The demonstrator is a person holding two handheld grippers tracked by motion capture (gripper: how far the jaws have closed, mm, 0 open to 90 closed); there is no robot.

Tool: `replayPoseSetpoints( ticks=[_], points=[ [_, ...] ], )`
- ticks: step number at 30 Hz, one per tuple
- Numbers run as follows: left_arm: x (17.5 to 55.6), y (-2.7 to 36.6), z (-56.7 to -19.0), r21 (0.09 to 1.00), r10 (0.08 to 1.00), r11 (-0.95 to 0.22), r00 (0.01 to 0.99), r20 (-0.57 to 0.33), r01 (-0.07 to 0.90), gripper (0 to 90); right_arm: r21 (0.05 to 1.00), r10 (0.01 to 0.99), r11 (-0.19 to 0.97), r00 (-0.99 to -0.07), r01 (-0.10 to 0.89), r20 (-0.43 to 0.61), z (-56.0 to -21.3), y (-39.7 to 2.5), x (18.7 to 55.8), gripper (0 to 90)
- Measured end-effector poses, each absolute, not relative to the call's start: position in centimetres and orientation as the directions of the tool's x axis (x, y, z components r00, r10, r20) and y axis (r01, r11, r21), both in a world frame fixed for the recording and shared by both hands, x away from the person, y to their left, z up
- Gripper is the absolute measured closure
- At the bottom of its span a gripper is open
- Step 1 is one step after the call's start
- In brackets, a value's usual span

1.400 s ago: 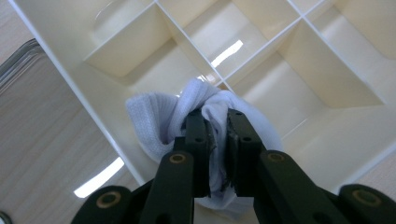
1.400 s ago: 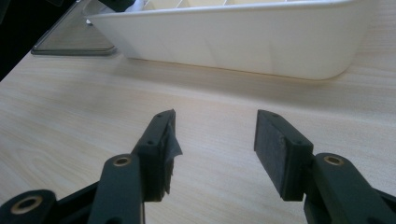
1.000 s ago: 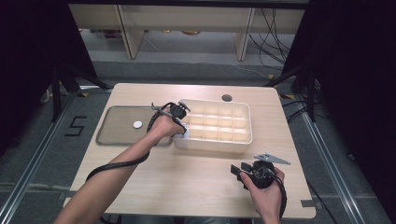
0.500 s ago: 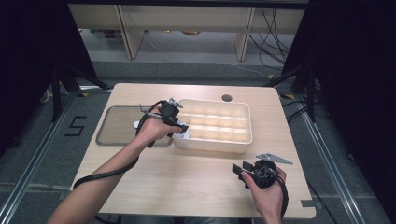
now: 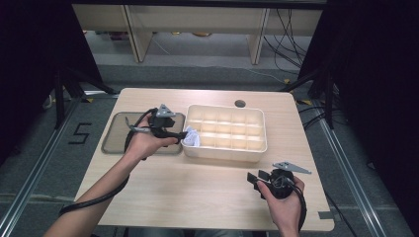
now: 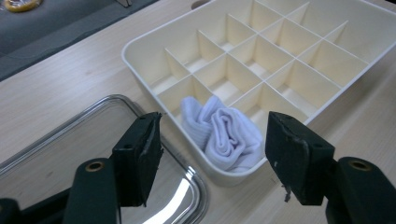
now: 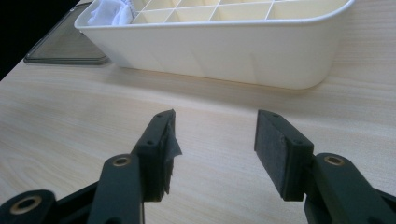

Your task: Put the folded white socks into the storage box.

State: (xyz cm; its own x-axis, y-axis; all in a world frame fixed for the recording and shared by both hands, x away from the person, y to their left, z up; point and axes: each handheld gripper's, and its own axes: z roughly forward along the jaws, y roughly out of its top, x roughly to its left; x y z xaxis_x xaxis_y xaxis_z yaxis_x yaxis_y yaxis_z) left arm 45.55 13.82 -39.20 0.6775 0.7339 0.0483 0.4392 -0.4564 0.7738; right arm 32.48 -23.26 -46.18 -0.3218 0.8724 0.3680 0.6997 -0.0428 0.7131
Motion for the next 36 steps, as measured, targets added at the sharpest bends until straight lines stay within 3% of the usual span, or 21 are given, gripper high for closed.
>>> replayPoseSetpoints(
  ticks=[2, 6, 24, 36],
  points=[
    [44.8, 14.4, -39.3, 0.785, 0.774, -0.401, 0.633, 0.014, 0.472, 35.6, 0.732, 0.877, -0.013, -0.344, 0.682, 0.336, -46.3, -23.5, 32.7, 48.9],
    [44.3, 15.8, -39.4, 0.813, 0.754, -0.412, 0.655, 0.050, 0.412, 35.6, 0.738, 0.880, -0.004, -0.348, 0.674, 0.322, -46.5, -23.5, 32.8, 48.9],
    [39.2, 20.6, -43.4, 0.874, 0.800, -0.349, 0.594, 0.090, 0.338, 35.1, 0.730, 0.885, -0.028, -0.322, 0.682, 0.335, -46.6, -23.7, 32.5, 48.9],
    [36.7, 24.7, -48.0, 0.913, 0.862, -0.209, 0.506, 0.003, 0.351, 34.6, 0.739, 0.889, -0.018, -0.327, 0.674, 0.320, -46.9, -23.9, 32.6, 48.9]
  ],
)
